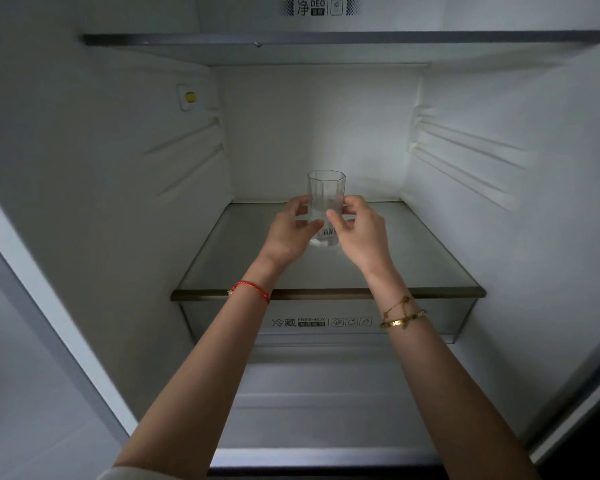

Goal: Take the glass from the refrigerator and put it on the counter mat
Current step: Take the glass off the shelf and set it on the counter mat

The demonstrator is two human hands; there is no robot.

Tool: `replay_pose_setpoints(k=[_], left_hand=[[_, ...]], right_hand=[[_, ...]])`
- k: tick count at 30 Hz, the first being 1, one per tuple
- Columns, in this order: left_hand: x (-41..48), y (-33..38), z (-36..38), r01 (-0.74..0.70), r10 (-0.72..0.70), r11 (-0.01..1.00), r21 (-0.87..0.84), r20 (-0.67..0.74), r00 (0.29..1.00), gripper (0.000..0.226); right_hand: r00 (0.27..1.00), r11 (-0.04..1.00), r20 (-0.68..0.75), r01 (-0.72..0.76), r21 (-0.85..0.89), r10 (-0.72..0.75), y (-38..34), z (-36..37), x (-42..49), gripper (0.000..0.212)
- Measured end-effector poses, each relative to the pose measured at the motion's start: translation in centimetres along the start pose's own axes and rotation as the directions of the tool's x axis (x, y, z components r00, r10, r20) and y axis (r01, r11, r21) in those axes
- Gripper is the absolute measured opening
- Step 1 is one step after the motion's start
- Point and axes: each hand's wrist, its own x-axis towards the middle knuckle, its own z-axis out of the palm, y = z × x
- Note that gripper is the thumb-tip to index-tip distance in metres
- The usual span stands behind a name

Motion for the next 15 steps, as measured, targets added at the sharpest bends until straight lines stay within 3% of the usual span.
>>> replay_pose_setpoints(k=[4,15], left_hand=[[-0.9,0.2,0.2,-0.016,0.016,1.000,-0.011,-0.038,0.999,0.054],[-6.6,2.1,-1.6,-0.138,0.136,0.990,-0.008,-0.103,0.985,0.061]], right_hand=[[0.999,0.999,-0.044,0.026,-0.048,-0.028,-0.4,0.3,-0.3,0.032],[0.985,0.983,-0.132,0.132,0.126,-0.115,-2.0,-2.0,-5.1,0.032]])
